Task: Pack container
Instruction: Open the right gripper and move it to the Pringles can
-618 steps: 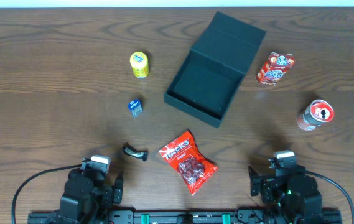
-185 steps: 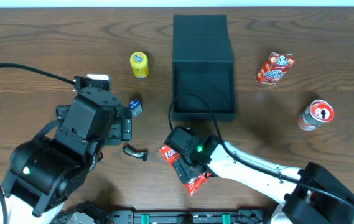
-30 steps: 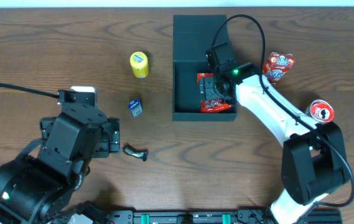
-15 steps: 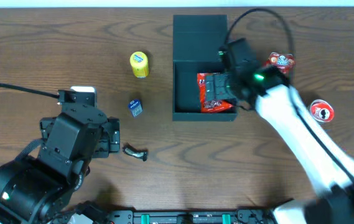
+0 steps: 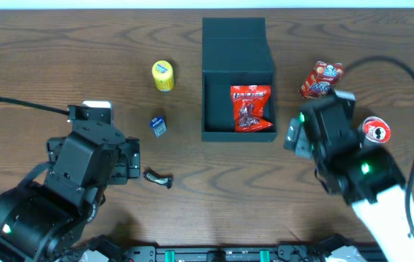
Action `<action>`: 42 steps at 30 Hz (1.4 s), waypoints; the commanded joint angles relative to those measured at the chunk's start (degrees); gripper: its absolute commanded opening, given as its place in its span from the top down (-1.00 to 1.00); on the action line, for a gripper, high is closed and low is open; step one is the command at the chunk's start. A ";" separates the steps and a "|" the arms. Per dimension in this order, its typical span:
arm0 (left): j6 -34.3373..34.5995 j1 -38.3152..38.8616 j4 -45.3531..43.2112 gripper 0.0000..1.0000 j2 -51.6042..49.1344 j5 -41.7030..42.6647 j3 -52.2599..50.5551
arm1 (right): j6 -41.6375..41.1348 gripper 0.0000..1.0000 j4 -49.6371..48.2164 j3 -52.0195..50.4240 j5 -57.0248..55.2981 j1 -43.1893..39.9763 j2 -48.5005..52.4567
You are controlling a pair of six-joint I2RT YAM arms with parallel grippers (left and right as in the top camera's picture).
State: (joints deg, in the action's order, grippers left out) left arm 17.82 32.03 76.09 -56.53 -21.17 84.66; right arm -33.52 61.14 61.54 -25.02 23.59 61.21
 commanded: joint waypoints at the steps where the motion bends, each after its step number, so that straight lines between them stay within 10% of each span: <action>1: 0.15 -0.20 0.15 -0.90 -0.09 -0.20 -0.20 | -8.31 -0.98 -3.26 -9.79 -6.58 0.00 -5.97; 16: -0.26 -0.20 0.13 -0.90 -0.09 -0.20 -0.20 | -12.72 -0.99 -17.81 -30.86 -17.44 -1.25 -9.73; 31: -2.60 -0.20 0.11 -0.90 -0.09 -0.26 -0.20 | 16.90 -0.98 -48.28 -40.68 -1.99 -23.06 -6.47; 42: -2.62 -0.20 0.02 -0.90 -0.09 -0.37 -0.20 | 17.73 -0.99 -56.59 -41.24 1.99 -34.73 0.66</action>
State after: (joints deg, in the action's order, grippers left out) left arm 16.05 32.03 76.07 -56.53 -21.17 84.64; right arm -17.26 6.35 20.80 -24.08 -9.41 59.68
